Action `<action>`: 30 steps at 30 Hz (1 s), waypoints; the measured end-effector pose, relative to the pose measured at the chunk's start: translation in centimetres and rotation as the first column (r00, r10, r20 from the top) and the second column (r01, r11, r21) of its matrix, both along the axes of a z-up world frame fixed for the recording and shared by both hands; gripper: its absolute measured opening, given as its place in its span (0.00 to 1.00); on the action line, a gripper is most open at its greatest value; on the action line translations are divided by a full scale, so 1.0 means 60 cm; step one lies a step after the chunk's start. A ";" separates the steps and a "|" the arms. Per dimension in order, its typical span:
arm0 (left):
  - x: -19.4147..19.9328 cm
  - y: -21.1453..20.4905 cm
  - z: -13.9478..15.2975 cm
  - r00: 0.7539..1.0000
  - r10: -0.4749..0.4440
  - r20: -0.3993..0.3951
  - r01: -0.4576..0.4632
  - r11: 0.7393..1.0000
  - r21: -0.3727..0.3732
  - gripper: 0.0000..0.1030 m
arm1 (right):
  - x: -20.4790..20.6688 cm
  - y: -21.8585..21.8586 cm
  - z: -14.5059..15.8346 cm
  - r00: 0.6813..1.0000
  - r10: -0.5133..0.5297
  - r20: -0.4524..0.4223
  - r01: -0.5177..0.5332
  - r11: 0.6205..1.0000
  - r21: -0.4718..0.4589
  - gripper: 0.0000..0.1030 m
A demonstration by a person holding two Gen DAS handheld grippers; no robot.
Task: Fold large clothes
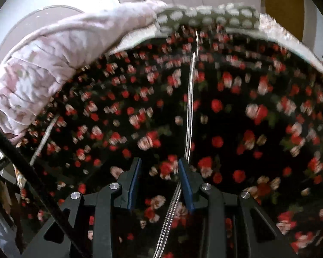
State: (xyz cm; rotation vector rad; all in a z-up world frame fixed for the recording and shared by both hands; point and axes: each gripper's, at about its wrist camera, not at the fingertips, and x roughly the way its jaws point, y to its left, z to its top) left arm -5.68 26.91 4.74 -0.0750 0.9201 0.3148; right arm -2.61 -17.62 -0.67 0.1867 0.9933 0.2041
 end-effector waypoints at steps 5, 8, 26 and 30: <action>0.015 0.022 -0.031 0.996 -0.079 -0.030 0.076 0.993 -0.086 0.73 | -0.007 0.000 -0.008 0.999 0.013 0.048 -0.012 1.000 -0.014 0.39; 0.032 0.026 -0.040 0.993 -0.102 -0.064 0.096 0.991 -0.093 0.30 | -0.011 0.009 -0.011 0.997 0.029 0.072 -0.025 0.998 -0.049 0.45; 0.150 0.068 0.091 0.994 0.100 0.045 -0.101 0.995 0.019 0.08 | -0.013 0.039 -0.018 0.989 0.108 0.100 -0.092 0.985 -0.147 0.64; 0.165 0.003 0.137 0.996 -0.001 0.087 0.002 1.000 -0.009 0.08 | -0.013 0.039 -0.019 0.988 0.115 0.105 -0.100 0.986 -0.134 0.67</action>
